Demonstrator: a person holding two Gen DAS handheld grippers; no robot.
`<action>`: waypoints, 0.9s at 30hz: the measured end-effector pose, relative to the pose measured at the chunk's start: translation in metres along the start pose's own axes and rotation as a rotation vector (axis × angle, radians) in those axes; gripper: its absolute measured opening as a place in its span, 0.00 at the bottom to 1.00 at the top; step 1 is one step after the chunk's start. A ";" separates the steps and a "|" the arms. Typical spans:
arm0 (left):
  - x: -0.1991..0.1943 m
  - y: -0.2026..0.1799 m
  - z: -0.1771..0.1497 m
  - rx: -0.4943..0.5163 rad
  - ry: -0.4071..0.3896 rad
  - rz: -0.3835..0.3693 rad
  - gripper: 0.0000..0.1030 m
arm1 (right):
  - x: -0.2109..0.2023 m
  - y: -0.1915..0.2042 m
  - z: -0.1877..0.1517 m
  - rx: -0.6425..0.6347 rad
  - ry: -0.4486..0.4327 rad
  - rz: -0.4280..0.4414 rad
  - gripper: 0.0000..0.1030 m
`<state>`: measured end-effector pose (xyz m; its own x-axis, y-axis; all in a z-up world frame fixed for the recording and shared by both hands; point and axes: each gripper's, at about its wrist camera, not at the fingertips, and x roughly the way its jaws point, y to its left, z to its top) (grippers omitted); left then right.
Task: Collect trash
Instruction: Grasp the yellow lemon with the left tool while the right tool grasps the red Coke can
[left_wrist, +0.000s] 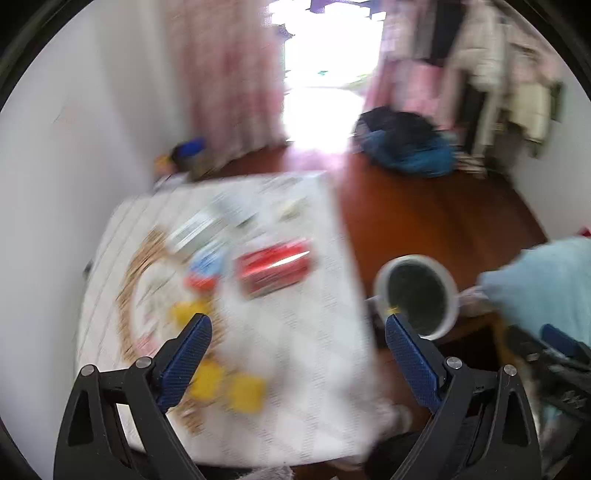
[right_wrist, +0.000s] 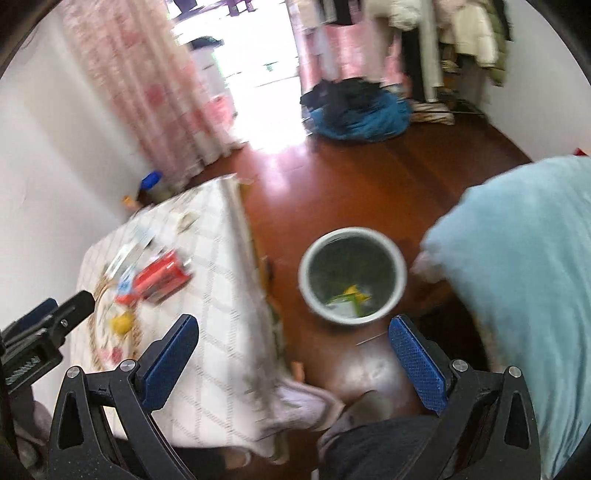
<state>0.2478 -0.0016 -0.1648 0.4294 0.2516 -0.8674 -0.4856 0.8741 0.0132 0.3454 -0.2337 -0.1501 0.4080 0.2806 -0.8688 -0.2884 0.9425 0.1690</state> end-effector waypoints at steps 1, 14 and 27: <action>0.014 0.023 -0.007 -0.043 0.032 0.032 0.93 | 0.011 0.011 -0.003 -0.016 0.022 0.017 1.00; 0.155 0.168 -0.040 -0.264 0.232 0.206 0.93 | 0.178 0.188 0.021 -0.287 0.197 0.100 1.00; 0.194 0.202 -0.047 -0.405 0.258 0.180 0.93 | 0.295 0.183 0.053 0.295 0.522 0.173 1.00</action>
<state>0.1970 0.2046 -0.3540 0.1344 0.2276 -0.9644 -0.8125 0.5825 0.0243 0.4589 0.0308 -0.3509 -0.1220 0.3781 -0.9177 -0.0305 0.9227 0.3842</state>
